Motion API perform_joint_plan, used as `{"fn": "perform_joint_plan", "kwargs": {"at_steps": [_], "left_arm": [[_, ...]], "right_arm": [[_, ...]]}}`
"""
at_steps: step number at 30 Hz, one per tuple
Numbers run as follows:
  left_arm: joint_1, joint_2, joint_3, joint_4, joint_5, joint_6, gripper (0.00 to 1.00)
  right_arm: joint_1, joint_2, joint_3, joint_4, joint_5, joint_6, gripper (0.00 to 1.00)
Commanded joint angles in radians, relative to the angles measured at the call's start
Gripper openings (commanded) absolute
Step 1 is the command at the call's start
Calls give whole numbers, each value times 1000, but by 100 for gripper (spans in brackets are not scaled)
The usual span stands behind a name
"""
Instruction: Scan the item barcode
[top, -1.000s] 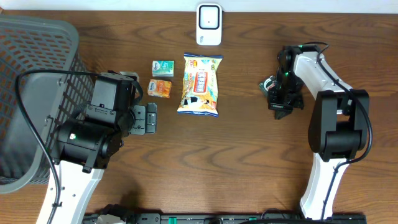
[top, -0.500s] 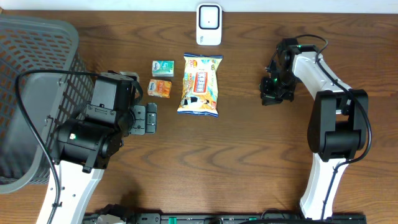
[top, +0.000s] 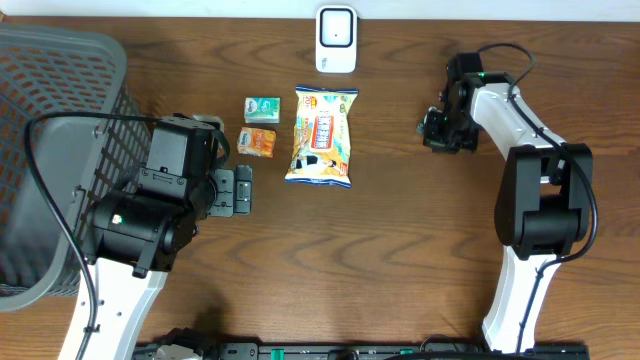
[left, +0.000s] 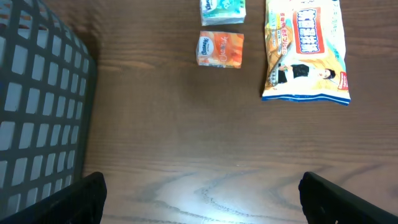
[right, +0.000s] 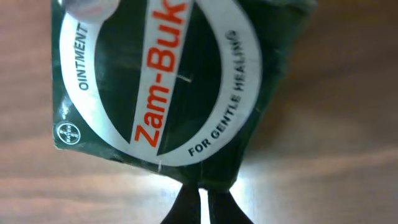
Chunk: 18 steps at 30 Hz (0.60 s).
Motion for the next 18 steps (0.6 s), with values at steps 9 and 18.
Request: {"fn": "perform_joint_plan", "kwargs": {"at_steps": [9, 18], "left_arm": [[0, 3, 13, -5, -6, 1, 98], [0, 3, 13, -5, -6, 1, 98]], "right_arm": [[-8, 2, -5, 217, 243, 140, 23], [-13, 1, 146, 144, 242, 103, 45]]}}
